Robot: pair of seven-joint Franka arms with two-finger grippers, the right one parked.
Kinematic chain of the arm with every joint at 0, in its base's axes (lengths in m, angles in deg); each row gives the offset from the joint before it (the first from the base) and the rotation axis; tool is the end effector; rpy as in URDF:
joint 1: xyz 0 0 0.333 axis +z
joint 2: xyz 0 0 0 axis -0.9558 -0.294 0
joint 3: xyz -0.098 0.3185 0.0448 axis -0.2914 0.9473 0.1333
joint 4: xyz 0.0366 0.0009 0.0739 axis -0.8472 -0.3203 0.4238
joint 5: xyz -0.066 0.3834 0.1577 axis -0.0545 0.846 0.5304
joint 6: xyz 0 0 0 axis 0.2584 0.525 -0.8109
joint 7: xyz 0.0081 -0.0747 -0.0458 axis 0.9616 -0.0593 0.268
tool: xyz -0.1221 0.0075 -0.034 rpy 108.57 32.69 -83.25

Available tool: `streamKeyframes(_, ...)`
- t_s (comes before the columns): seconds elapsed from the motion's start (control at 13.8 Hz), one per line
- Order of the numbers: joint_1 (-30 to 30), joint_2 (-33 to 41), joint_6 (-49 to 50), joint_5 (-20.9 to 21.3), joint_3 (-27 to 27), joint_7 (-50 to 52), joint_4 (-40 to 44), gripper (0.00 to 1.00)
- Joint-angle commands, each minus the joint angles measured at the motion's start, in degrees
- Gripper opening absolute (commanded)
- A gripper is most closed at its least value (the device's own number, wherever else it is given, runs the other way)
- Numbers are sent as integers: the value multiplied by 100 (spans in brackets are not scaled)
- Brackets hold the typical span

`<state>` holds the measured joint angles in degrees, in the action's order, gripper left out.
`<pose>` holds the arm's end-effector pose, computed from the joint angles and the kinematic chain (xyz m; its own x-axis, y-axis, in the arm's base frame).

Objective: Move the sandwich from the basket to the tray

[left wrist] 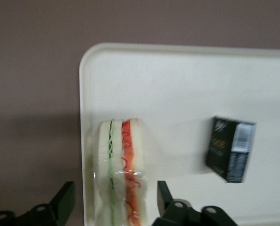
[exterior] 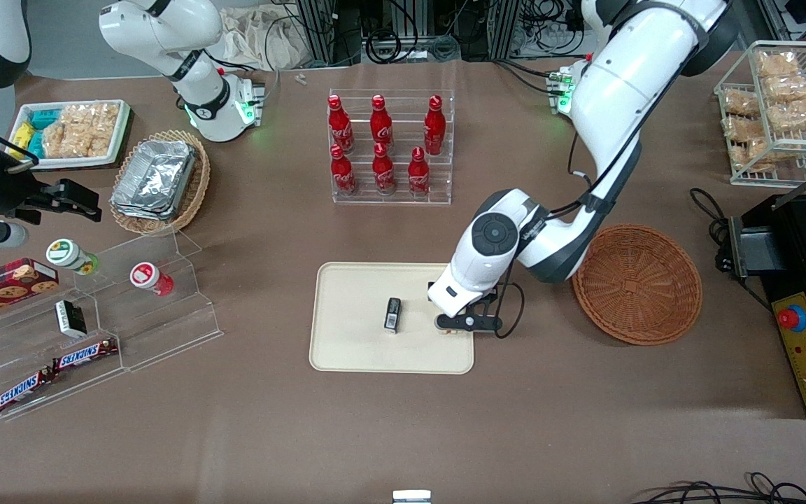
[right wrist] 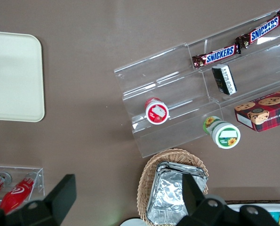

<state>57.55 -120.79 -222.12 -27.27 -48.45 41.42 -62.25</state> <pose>0.6219 -0.4261 0.2708 0.9938 0.0064 0.1111 -0.0083 -0.9913 0.1317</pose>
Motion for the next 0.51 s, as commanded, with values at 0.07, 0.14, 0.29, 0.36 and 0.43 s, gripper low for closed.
streamKeyframes(0.07, -21, 1057, 1480, -39, 309, -27, 85, 99)
streamKeyframes(0.14, -12, 1207, 1929, -258, 362, -308, 208, 99)
streamKeyframes(0.29, -30, 1610, 2659, -872, 887, -1063, 314, 99)
streamKeyframes(0.36, -30, 1839, 2898, -1075, 1055, -1371, 306, 99)
streamKeyframes(0.43, -21, 2050, 3205, -1147, 1240, -1618, 297, 99)
